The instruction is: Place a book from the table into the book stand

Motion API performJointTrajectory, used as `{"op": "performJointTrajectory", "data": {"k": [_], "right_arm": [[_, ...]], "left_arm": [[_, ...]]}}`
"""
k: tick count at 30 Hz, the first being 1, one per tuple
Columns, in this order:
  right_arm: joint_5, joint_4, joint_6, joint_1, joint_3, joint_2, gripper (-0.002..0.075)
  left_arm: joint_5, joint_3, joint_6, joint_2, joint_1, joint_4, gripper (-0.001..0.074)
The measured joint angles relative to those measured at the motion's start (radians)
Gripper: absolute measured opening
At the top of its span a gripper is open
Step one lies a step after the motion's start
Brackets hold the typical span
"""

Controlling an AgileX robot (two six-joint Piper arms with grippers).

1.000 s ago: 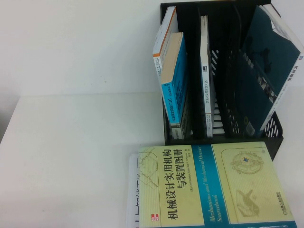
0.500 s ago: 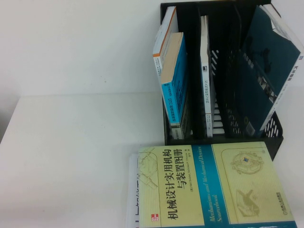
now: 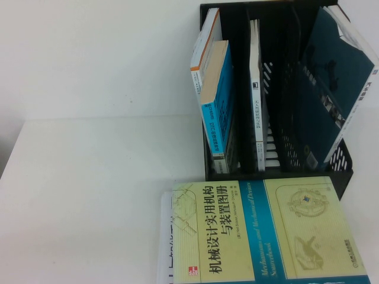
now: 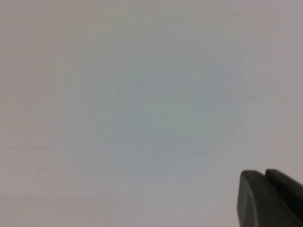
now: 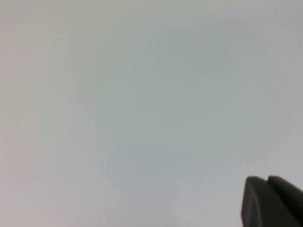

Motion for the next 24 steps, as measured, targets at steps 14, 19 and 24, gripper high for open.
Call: {"op": "performJointTrajectory", "data": {"k": [14,19,24], "right_arm": [[0.436,-0.276,0.131,0.002,-0.217,0.002,0.0008],[0.891,-0.304,0.196,0.002,-0.458,0.111,0.0008],[1.092,-0.271,0.199,0.002,-0.580,0.291,0.0008]], "left_arm": [[0.491,-0.288,-0.116,0.012,0.000,-0.003,-0.0004],[0.847,-0.500,-0.104,0.146,0.000,0.018,-0.0004],[0.993,-0.556,-0.100,0.284,0.000,-0.065,-0.0004]]}}
